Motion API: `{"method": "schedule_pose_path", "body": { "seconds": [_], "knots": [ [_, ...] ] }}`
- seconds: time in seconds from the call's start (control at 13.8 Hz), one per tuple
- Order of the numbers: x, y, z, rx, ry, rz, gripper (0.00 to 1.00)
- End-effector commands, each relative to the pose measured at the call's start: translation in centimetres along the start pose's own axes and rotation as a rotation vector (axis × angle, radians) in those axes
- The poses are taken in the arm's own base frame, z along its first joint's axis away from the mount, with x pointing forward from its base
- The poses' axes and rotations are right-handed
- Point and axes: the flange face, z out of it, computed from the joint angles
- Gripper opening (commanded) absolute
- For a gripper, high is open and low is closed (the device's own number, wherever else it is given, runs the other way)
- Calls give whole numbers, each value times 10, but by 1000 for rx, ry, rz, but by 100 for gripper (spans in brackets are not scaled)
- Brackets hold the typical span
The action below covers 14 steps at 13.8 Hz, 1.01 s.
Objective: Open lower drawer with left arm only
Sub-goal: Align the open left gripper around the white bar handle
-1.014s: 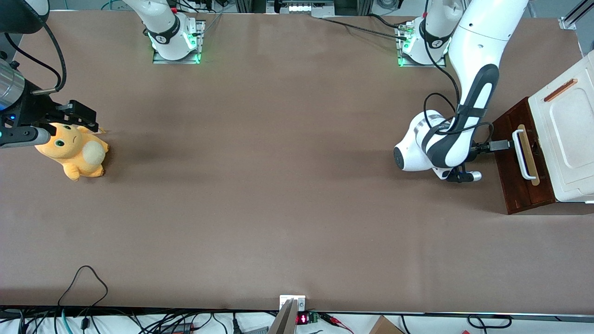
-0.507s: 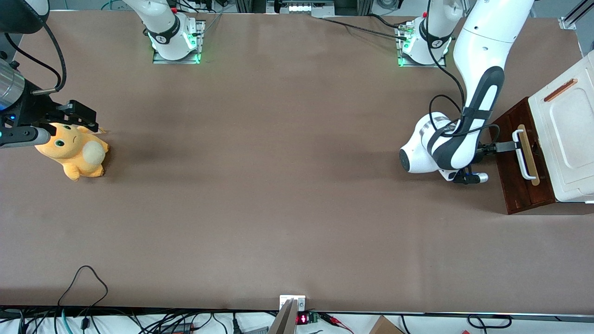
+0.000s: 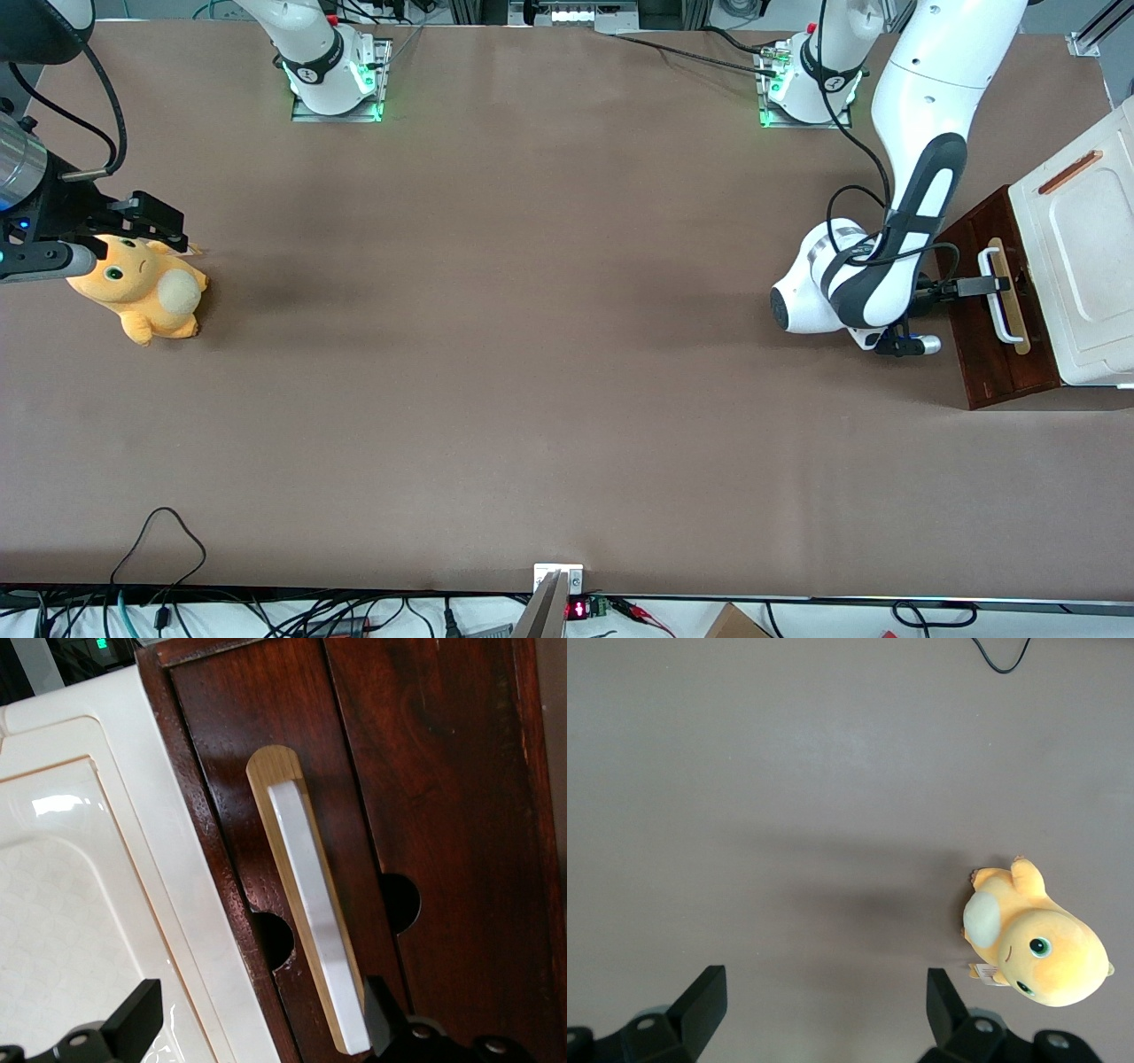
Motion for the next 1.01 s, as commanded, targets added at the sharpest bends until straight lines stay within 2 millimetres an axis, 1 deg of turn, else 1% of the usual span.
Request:
{"method": "schedule_pose_path", "body": {
  "seconds": [0.0, 0.22, 0.43, 0.51, 0.58, 0.94],
  "knots": [
    [0, 3, 3, 35, 12, -12, 100],
    [1, 7, 4, 37, 12, -14, 100],
    [2, 14, 8, 42, 3, -9, 100],
    [3, 15, 9, 49, 9, -14, 100],
    [4, 14, 14, 50, 1, -17, 100],
    [5, 18, 18, 53, -3, -10, 100]
  ]
}}
